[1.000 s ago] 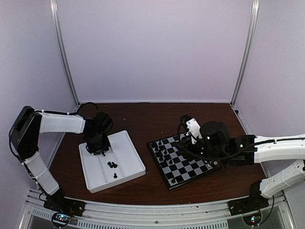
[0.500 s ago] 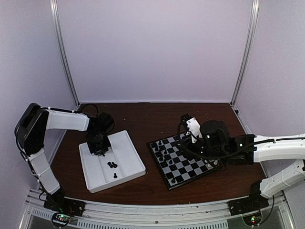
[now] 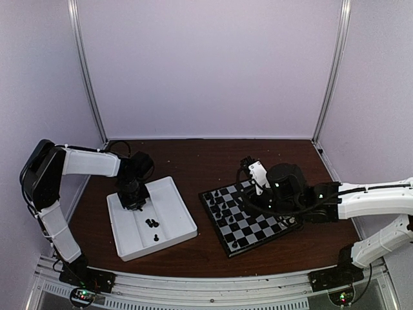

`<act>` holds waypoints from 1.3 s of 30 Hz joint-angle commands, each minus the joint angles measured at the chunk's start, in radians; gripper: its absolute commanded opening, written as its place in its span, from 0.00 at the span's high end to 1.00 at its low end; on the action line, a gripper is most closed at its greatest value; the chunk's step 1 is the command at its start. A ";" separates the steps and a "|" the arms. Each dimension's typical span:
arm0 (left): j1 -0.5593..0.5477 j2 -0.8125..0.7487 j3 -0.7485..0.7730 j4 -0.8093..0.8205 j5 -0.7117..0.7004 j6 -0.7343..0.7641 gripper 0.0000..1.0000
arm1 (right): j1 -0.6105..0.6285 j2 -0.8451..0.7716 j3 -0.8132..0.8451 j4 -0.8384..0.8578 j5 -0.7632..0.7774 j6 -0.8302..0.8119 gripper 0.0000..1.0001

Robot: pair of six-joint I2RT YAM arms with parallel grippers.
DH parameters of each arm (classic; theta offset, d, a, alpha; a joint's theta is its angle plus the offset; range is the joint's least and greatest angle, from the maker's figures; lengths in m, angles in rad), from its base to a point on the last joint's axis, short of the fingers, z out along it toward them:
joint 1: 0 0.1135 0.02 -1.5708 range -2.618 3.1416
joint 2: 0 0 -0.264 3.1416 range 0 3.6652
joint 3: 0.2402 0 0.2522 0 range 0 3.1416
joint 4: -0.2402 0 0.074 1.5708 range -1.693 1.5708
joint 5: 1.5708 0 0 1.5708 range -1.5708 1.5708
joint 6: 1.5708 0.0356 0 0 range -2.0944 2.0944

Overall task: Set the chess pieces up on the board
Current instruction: Pick up the chess piece from the storage box.

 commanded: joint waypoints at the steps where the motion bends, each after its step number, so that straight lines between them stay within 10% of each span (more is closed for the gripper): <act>1: 0.005 -0.004 -0.001 0.072 0.063 -0.021 0.90 | -0.006 0.017 0.019 0.032 -0.024 0.017 0.55; 22: 0.002 -0.267 -0.095 0.230 0.297 -0.145 0.89 | -0.002 0.540 0.320 0.387 -0.465 0.297 0.63; 39: 0.002 -0.345 -0.193 0.330 0.445 -0.222 0.88 | -0.004 0.830 0.535 0.449 -0.438 0.339 0.63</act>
